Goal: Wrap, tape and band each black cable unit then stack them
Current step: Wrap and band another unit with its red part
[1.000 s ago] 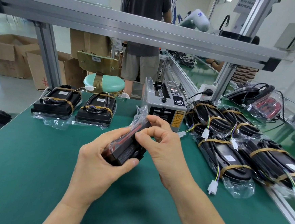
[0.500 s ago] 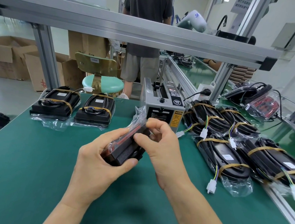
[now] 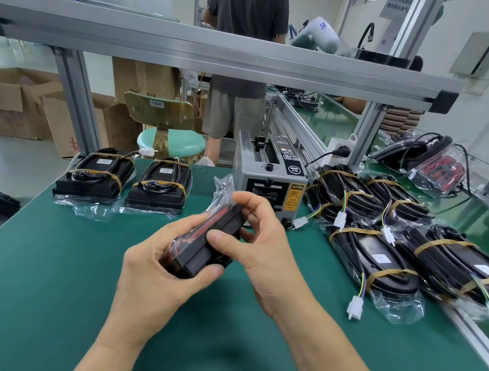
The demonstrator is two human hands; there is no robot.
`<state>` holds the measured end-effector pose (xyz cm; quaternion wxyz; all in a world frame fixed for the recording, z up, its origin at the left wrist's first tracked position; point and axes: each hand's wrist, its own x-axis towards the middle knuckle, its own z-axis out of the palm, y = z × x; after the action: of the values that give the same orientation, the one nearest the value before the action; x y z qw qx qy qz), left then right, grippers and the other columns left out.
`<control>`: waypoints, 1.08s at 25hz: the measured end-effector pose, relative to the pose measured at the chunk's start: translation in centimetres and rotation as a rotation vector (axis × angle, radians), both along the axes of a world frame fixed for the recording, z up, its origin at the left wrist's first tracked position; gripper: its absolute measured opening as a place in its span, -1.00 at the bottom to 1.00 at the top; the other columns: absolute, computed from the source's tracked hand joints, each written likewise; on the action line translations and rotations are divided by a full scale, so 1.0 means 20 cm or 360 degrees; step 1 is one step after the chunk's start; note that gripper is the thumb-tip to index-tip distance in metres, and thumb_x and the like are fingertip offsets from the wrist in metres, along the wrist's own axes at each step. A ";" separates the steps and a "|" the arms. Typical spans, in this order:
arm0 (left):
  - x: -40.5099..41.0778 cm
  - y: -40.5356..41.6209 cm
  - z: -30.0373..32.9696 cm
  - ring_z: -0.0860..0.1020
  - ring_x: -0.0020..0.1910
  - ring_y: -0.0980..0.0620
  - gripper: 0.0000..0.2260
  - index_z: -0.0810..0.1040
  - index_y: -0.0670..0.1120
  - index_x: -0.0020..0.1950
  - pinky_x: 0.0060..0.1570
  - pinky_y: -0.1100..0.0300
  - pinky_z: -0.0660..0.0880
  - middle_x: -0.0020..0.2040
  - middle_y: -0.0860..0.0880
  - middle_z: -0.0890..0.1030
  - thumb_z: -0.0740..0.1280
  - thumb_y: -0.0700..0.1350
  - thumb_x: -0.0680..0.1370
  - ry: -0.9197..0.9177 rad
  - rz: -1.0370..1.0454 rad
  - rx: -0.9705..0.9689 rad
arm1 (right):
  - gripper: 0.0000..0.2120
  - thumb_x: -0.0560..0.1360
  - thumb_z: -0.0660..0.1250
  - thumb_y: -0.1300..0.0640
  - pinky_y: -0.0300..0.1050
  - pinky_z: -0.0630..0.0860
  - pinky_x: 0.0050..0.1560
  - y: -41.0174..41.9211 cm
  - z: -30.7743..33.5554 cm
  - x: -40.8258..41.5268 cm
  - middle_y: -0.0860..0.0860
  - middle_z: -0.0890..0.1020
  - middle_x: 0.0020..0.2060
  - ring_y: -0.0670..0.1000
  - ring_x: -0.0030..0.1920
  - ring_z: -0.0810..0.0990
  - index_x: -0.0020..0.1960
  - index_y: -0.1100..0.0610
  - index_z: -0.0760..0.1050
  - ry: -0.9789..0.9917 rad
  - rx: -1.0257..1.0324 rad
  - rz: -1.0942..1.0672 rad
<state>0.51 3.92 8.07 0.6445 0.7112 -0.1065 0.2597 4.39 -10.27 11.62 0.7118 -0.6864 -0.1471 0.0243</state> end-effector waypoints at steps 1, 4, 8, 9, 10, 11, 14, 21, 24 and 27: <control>0.00 0.00 0.00 0.64 0.01 0.12 -0.45 0.60 0.17 0.16 0.03 0.35 0.51 0.07 0.09 0.67 0.56 0.00 0.18 0.0006 -0.0013 -0.0008 | -0.43 0.24 0.54 0.27 -0.03 0.41 0.33 -0.01 0.01 0.01 0.09 0.50 0.23 0.02 0.25 0.48 0.18 -0.03 0.46 0.0008 -0.0008 0.0042; -0.02 0.01 0.00 0.64 0.03 0.11 -0.44 0.60 0.15 0.17 0.05 0.34 0.51 0.07 0.08 0.67 0.57 -0.01 0.18 0.0020 -0.0025 -0.0006 | -0.44 0.31 0.52 0.38 -0.25 0.46 0.17 -0.03 0.03 0.04 0.00 0.55 0.15 -0.14 0.14 0.51 0.20 0.02 0.45 0.0070 0.0056 0.0165; -0.02 0.02 -0.01 0.64 0.02 0.10 -0.42 0.61 0.12 0.17 0.04 0.35 0.51 0.06 0.06 0.68 0.60 -0.10 0.17 0.0044 -0.0044 0.0016 | -0.38 0.23 0.58 0.28 -0.32 0.48 0.07 -0.03 0.04 0.07 -0.04 0.56 0.14 -0.20 0.06 0.53 0.21 -0.02 0.45 0.0088 -0.0030 0.0192; -0.02 0.02 0.00 0.64 0.02 0.08 -0.43 0.61 0.11 0.17 0.06 0.33 0.51 0.06 0.05 0.68 0.59 -0.14 0.18 0.0043 -0.0077 0.0041 | -0.36 0.19 0.58 0.24 -0.34 0.47 0.03 -0.04 0.05 0.08 -0.07 0.56 0.13 -0.19 0.05 0.53 0.19 -0.03 0.46 0.0133 -0.0045 0.0203; -0.02 0.01 0.01 0.64 0.02 0.07 -0.43 0.61 0.09 0.17 0.07 0.32 0.51 0.06 0.04 0.68 0.58 -0.16 0.18 0.0046 -0.0100 0.0064 | -0.38 0.18 0.57 0.24 -0.35 0.46 0.00 -0.05 0.05 0.10 -0.09 0.56 0.11 -0.18 0.05 0.52 0.18 -0.04 0.46 0.0175 -0.0040 0.0215; -0.02 0.01 0.01 0.65 0.01 0.08 -0.43 0.63 0.07 0.15 0.07 0.31 0.51 0.05 0.04 0.68 0.59 -0.17 0.16 0.0046 -0.0105 0.0080 | -0.42 0.22 0.56 0.26 -0.37 0.45 -0.02 -0.06 0.05 0.11 -0.09 0.56 0.10 -0.17 0.05 0.52 0.17 -0.02 0.47 0.0198 -0.0035 0.0208; 0.00 0.07 0.02 0.65 -0.10 0.11 -0.38 0.68 0.03 0.07 -0.01 0.30 0.55 -0.03 -0.01 0.71 0.64 -0.27 0.03 0.0067 -0.0048 -0.0086 | -0.69 0.48 0.37 0.29 -0.51 0.39 -0.08 -0.13 0.00 0.13 -0.04 0.54 0.08 -0.13 0.05 0.49 0.16 0.02 0.46 0.0190 -0.0072 0.0004; -0.06 0.15 -0.06 0.59 0.10 -0.27 -0.62 0.62 -0.29 0.09 0.15 -0.14 0.50 0.07 -0.35 0.61 0.40 -0.31 0.28 0.0080 -0.0870 -0.1323 | -0.36 0.23 0.61 0.06 -0.26 0.45 0.17 -0.15 -0.04 0.03 -0.19 0.61 0.09 -0.20 0.15 0.57 0.23 -0.13 0.44 -0.0168 -0.0790 0.0622; -0.09 0.24 -0.06 0.46 0.29 -0.27 -0.48 0.46 -0.32 0.32 0.34 -0.14 0.33 0.27 -0.34 0.49 0.36 -0.41 0.34 0.0183 -0.0863 -0.1044 | -0.46 0.20 0.62 0.16 -0.19 0.57 -0.02 -0.14 0.04 0.04 -0.12 0.65 -0.10 -0.11 -0.06 0.65 0.09 -0.07 0.48 -0.0267 -0.0831 0.0507; -0.12 0.28 -0.05 0.43 0.34 0.12 -0.15 0.46 0.08 0.35 0.40 0.00 0.28 0.32 0.10 0.52 0.55 -0.32 0.10 0.0307 0.0045 -0.0345 | -0.50 0.19 0.57 0.13 -0.11 0.53 -0.02 -0.15 0.11 0.09 -0.15 0.61 -0.13 -0.09 -0.09 0.59 0.05 -0.07 0.45 -0.0686 -0.1289 0.0182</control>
<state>-1.89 9.57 6.99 0.7211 0.6605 -0.0053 0.2092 6.18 -13.27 13.85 0.3370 -0.8893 -0.3081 -0.0243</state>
